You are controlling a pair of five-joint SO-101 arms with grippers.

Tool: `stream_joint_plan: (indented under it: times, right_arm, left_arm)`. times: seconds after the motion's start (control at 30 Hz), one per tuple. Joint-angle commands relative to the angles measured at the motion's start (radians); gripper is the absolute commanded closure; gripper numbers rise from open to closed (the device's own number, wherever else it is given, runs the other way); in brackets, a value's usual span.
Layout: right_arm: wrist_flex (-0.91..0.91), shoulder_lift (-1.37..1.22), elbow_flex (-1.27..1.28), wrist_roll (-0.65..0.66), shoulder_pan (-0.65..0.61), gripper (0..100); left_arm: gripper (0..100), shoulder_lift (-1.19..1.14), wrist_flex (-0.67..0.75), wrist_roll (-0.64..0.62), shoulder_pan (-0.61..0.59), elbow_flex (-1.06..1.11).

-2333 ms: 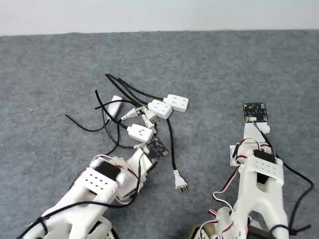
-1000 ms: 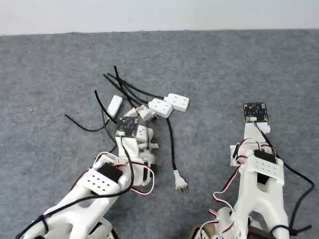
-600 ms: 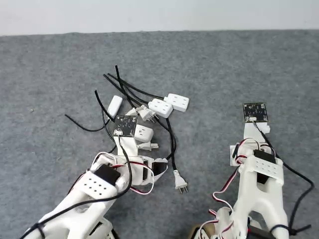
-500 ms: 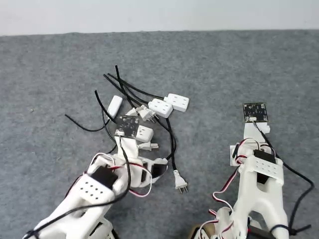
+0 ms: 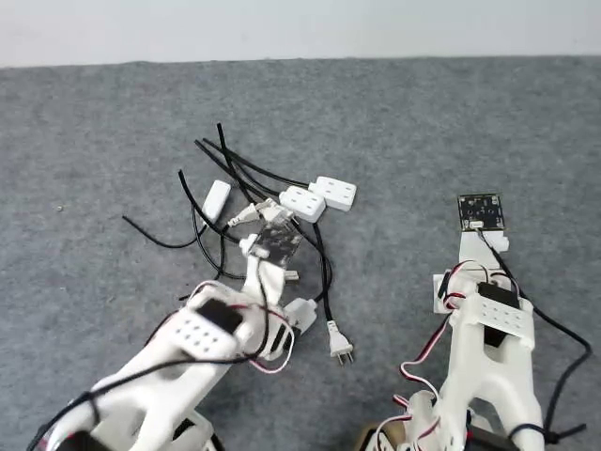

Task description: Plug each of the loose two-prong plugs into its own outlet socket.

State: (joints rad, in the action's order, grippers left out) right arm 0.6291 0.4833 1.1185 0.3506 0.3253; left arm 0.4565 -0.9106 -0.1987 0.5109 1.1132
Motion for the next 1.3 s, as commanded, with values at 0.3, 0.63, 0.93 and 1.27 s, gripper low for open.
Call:
stream_joint_plan:
  times: [0.3, 0.63, 0.93, 1.27]
  right_arm:
    - [-0.001, 0.005, -0.025, 0.011, -0.004, 98.8]
    - [-0.001, 0.007, -0.025, 0.011, -0.004, 98.8]
    - [-0.001, 0.007, -0.025, 0.011, -0.004, 98.9]
    - [-0.001, 0.007, -0.025, 0.011, -0.004, 98.9]
  left_arm:
    - [82, -0.193, -0.080, 0.114, 0.115, -0.131]
    - [99, -0.193, -0.081, 0.146, 0.008, -0.188]
    - [99, -0.192, -0.089, 0.460, -0.144, -0.203]
    - [87, -0.192, -0.187, 0.764, -0.110, -0.381]
